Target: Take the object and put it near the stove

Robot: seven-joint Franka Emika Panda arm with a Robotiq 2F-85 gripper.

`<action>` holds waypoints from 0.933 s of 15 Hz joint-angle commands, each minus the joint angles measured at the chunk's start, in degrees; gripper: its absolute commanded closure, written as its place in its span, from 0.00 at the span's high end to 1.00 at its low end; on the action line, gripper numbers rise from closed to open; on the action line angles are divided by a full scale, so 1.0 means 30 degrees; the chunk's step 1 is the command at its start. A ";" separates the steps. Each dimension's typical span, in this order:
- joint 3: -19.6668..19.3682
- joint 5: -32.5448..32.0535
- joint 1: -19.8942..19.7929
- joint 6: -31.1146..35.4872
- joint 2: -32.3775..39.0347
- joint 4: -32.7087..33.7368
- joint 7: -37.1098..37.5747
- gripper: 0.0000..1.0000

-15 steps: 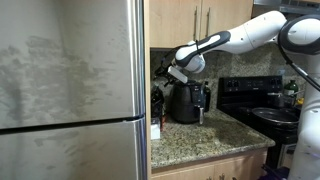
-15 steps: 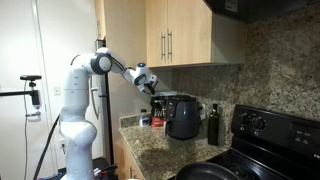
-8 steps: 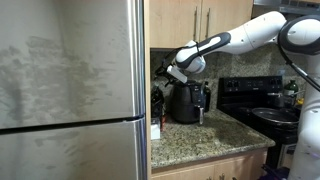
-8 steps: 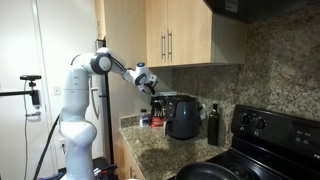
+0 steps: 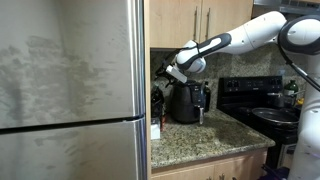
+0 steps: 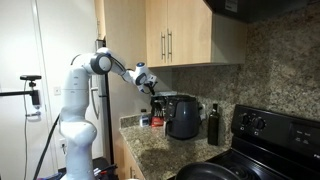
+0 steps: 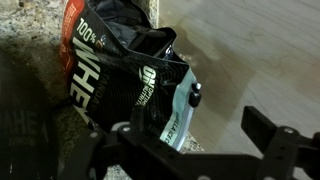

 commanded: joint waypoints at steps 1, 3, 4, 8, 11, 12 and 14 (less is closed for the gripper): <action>-0.0278 -0.1096 0.0008 -0.1088 -0.0285 -0.0178 0.1077 1.00; -0.0787 -0.3594 0.0081 -0.2633 -0.0697 -0.0411 0.4107 1.00; -0.0857 -0.4367 0.0043 -0.3439 -0.0160 0.0651 0.4770 1.00; -0.0211 -0.3501 0.0028 -0.3142 0.0164 0.1423 0.3716 1.00; 0.0269 -0.1265 -0.0076 -0.3083 -0.2225 -0.0425 0.2137 1.00; 0.0077 -0.2684 -0.0024 -0.2924 -0.0471 0.0942 0.3416 1.00; 0.0337 -0.1726 -0.0091 -0.2964 -0.1357 0.0534 0.2652 1.00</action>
